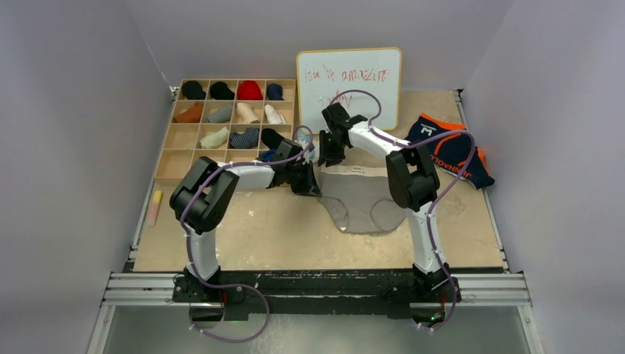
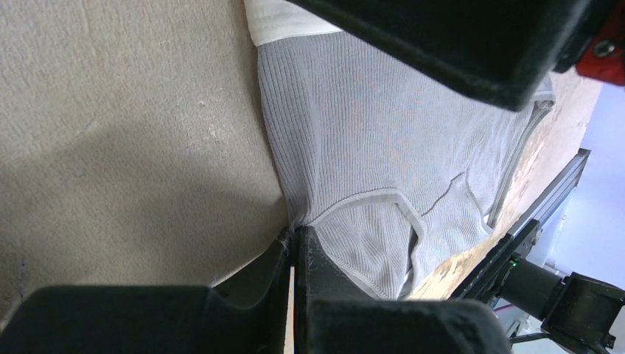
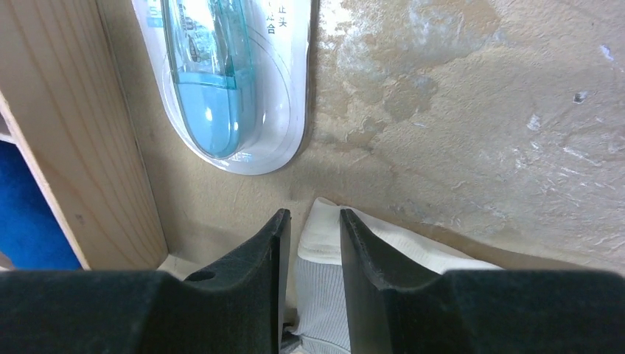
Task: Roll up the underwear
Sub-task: Fold the underwear at the center of the board.
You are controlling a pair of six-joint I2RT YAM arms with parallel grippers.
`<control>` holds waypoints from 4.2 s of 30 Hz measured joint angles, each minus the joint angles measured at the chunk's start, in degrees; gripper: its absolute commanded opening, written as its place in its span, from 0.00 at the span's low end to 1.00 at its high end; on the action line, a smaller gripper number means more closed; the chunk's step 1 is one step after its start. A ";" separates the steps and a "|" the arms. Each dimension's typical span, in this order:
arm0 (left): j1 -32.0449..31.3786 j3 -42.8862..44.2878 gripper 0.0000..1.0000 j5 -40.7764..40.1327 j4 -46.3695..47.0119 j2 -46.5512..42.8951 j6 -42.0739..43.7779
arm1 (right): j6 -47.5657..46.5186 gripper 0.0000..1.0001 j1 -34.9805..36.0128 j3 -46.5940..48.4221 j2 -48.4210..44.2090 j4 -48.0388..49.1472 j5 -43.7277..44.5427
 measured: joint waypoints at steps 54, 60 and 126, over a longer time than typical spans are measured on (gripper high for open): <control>-6.34 23.89 0.00 0.26 -17.07 -0.50 1.86 | 6.43 0.00 -21.24 -26.56 -15.30 27.67 -34.69; -9.92 32.20 0.00 0.33 -20.33 6.32 1.20 | 5.03 0.00 -28.13 -33.05 -20.55 28.52 -35.41; -18.08 28.89 0.67 6.19 -15.47 9.18 -1.75 | -1.46 0.71 -46.42 -48.59 -42.45 14.64 -12.33</control>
